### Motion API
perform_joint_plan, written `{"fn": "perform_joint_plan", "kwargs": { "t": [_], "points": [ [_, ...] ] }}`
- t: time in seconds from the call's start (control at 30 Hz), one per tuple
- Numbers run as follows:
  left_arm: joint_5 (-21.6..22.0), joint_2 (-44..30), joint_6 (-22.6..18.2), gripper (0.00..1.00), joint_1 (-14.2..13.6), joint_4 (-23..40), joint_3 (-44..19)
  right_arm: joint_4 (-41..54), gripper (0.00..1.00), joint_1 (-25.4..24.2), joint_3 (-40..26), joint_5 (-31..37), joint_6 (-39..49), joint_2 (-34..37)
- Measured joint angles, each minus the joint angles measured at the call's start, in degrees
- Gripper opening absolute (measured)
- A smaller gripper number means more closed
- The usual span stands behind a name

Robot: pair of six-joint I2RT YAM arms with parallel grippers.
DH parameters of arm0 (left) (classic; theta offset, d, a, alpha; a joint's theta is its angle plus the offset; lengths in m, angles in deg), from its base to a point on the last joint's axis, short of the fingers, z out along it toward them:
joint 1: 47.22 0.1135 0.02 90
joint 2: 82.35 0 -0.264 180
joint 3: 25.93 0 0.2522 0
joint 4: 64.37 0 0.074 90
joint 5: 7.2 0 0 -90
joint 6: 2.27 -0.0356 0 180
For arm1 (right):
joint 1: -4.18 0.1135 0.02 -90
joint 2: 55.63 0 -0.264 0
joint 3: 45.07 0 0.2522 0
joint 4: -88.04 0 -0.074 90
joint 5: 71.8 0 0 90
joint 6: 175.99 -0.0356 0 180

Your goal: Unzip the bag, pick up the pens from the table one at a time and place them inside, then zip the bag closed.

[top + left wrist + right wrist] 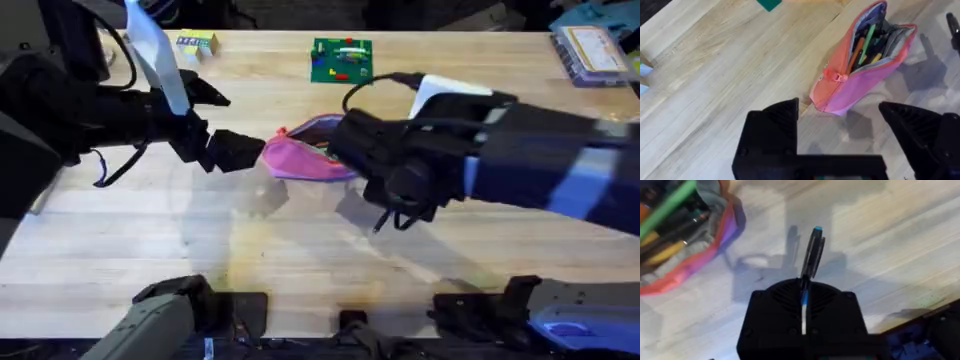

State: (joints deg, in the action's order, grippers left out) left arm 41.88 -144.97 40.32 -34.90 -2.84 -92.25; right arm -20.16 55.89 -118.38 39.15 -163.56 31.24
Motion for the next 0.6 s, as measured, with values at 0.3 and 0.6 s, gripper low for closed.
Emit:
{"fn": "perform_joint_plan", "kwargs": {
  "t": [0.3, 0.6],
  "points": [
    [0.0, 0.0, 0.0, 0.993, 0.0, 0.0, 0.0, 0.4, 0.032, -3.8, -0.6, 3.3, 4.4, -6.6],
    [0.0, 0.0, 0.0, 0.994, 0.0, 0.0, 0.0, -1.9, 0.032, -6.5, -0.6, 9.3, 18.1, -11.8]
  ]
}}
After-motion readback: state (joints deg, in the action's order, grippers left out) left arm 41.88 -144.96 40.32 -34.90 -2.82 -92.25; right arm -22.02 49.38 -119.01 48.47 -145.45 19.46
